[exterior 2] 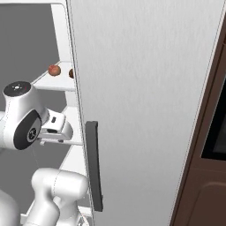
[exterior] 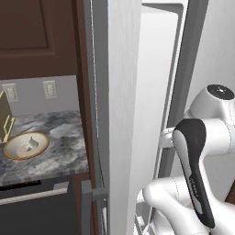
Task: Take the garlic, peach, and pear from the freezer and place them in the bowl on the counter.
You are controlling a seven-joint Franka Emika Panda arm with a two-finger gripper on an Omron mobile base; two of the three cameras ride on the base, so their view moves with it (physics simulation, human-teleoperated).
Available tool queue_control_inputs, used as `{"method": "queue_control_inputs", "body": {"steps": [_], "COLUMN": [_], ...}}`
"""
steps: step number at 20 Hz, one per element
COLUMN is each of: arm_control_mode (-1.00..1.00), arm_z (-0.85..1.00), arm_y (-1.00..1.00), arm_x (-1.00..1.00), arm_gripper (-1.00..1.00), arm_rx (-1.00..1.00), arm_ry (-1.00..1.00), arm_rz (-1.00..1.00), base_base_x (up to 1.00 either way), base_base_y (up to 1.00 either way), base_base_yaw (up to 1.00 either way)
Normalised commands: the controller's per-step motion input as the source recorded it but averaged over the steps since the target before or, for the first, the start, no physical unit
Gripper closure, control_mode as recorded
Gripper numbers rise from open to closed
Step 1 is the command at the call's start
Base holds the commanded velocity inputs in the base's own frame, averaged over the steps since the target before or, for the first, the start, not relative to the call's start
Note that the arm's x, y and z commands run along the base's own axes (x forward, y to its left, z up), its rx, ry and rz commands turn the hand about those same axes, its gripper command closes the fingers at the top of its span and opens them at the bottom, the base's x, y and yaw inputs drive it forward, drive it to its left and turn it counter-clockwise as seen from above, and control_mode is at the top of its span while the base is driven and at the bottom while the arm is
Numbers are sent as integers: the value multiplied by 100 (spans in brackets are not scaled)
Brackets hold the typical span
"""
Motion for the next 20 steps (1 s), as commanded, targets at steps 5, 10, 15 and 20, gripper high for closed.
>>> {"method": "queue_control_inputs", "body": {"steps": [5, 10, 15, 20], "arm_control_mode": [-100, -100, -100, -100], "arm_z": [4, 38, 37, 40], "arm_y": [0, 1, 12, 21], "arm_x": [5, 12, 29, 28], "arm_gripper": [-100, -100, -100, -100], "arm_rx": [0, 0, 0, 0], "arm_ry": [0, -6, -16, -18], "arm_rz": [0, 3, 10, 5], "base_base_x": [5, 0, 0, 0], "base_base_y": [0, 0, 0, 0], "base_base_yaw": [0, 0, 0, 0]}}
